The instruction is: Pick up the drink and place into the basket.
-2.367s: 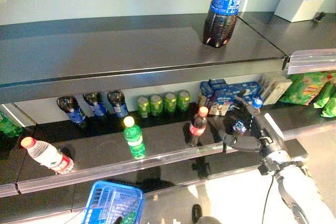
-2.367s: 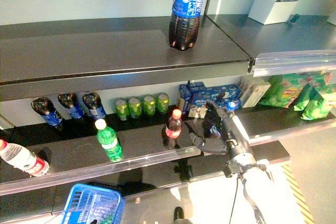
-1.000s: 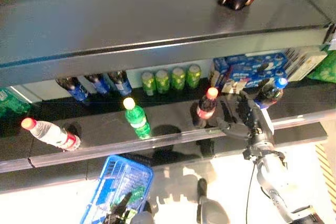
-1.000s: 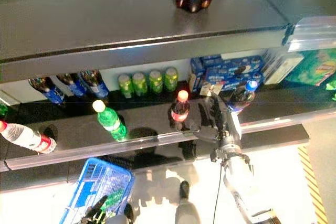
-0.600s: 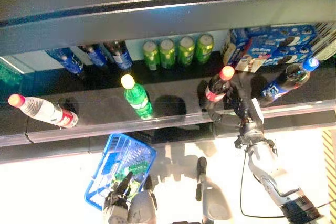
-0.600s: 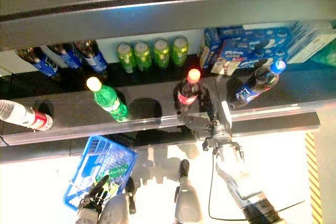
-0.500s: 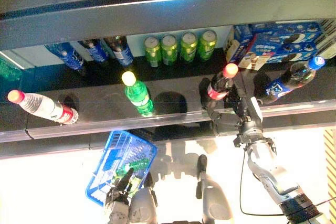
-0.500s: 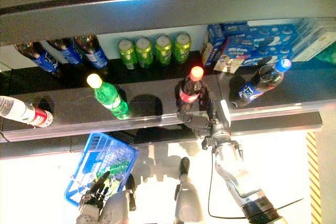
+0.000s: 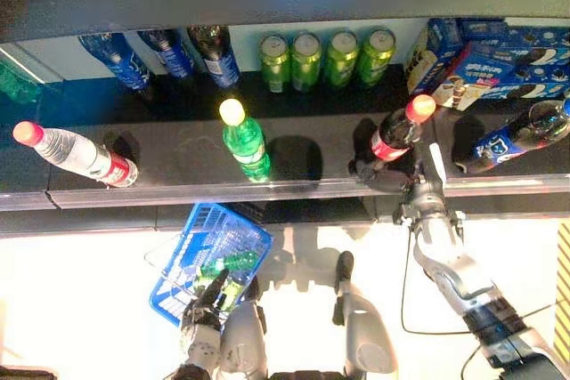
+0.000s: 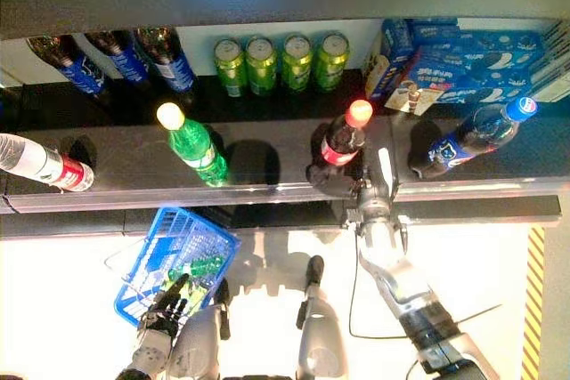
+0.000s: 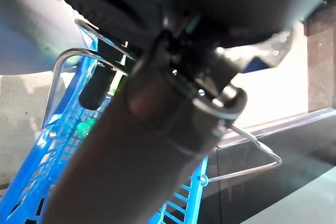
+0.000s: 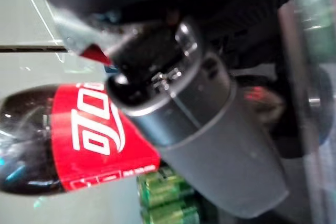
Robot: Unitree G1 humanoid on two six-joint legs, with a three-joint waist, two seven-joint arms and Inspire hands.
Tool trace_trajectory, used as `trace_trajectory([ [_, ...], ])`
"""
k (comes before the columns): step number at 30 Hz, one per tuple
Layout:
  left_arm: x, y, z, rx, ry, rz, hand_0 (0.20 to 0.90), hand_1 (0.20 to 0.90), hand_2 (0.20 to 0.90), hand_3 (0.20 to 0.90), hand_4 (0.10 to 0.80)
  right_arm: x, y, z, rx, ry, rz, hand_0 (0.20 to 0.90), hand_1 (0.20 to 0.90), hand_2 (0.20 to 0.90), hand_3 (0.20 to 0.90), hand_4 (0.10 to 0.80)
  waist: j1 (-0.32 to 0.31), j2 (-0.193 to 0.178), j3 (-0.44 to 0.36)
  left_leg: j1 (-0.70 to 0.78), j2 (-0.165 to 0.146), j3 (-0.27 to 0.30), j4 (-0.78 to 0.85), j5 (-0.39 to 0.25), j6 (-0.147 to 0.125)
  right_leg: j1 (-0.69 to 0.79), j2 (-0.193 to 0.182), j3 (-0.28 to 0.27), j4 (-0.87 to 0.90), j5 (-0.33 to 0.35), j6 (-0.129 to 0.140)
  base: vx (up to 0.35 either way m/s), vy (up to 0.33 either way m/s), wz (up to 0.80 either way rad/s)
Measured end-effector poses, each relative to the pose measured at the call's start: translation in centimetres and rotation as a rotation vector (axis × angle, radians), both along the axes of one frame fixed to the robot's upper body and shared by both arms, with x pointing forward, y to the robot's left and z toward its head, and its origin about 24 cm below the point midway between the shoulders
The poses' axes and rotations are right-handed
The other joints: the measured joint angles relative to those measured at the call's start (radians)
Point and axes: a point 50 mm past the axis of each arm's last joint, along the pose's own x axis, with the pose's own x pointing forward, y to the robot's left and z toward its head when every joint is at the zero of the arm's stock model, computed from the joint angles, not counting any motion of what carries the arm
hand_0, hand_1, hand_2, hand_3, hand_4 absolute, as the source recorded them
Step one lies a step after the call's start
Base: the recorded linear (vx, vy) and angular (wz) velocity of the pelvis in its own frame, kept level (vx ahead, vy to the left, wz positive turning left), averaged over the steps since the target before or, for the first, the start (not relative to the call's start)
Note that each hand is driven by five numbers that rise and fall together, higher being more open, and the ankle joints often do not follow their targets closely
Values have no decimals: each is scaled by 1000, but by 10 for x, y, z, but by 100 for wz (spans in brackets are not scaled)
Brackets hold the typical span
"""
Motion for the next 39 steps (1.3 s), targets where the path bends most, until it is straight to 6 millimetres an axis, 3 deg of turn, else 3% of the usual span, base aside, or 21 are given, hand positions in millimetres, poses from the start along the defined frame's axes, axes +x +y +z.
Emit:
trace_trajectory([
  [10, 3, -1, 1, -4, -11, -2, 300, 300, 300, 200, 100, 11, 0, 10, 28, -35, -70, 900, 900, 900, 900, 800, 34, 8, 7, -7, 0, -21, 5, 0, -1, 0, -3, -21, 20, -13, -8, 31, 12, 6],
  [11, 4, -2, 2, -5, -12, -2, 300, 300, 300, 200, 100, 12, -2, 10, 42, -37, -87, 766, 766, 766, 744, 644, 41, 9, 7, -7, 0, -22, 5, 0, -1, 0, -3, -21, 21, -13, -8, 31, 7, 1],
  [12, 4, -2, 1, -5, -11, -1, 300, 300, 300, 200, 100, 13, -3, 11, 42, -38, -95, 484, 484, 484, 414, 314, 43, 9, 7, -7, 0, -22, 5, 0, -1, 0, -3, -21, 21, -13, -8, 31, 11, 1],
  [13, 3, -1, 1, -5, -10, 0, 300, 300, 300, 200, 100, 14, -3, 11, 41, -37, -99, 300, 300, 300, 200, 100, 46, 10, 7, -7, 0, -22, 5, 0, -1, 0, -4, -21, 21, -13, -8, 0, 0, 0],
  [32, -1, -5, -2, -24, -13, 4, 300, 300, 300, 200, 100, 12, -7, -9, 60, 45, -142, 300, 300, 300, 200, 100, 51, 22, 16, 16, -5, -30, 19, -4, 1, 10, -19, -27, 88, -50, -8, 24, 13, 2],
  [37, -13, -3, -8, -35, 24, 34, 300, 300, 300, 200, 100, -4, -14, -28, 74, 98, -165, 300, 300, 300, 200, 100, 44, 22, 15, 75, -11, -53, -3, -14, 12, 81, -27, -44, 93, -73, 7, 87, -21, 16],
  [39, -16, -3, -9, -29, 36, 26, 300, 300, 300, 200, 100, -13, -18, -28, 95, 87, -177, 300, 300, 300, 200, 100, 33, 22, 14, 76, -21, -84, -15, -10, 18, 89, -29, -23, 116, -95, 12, 44, -65, 49],
])
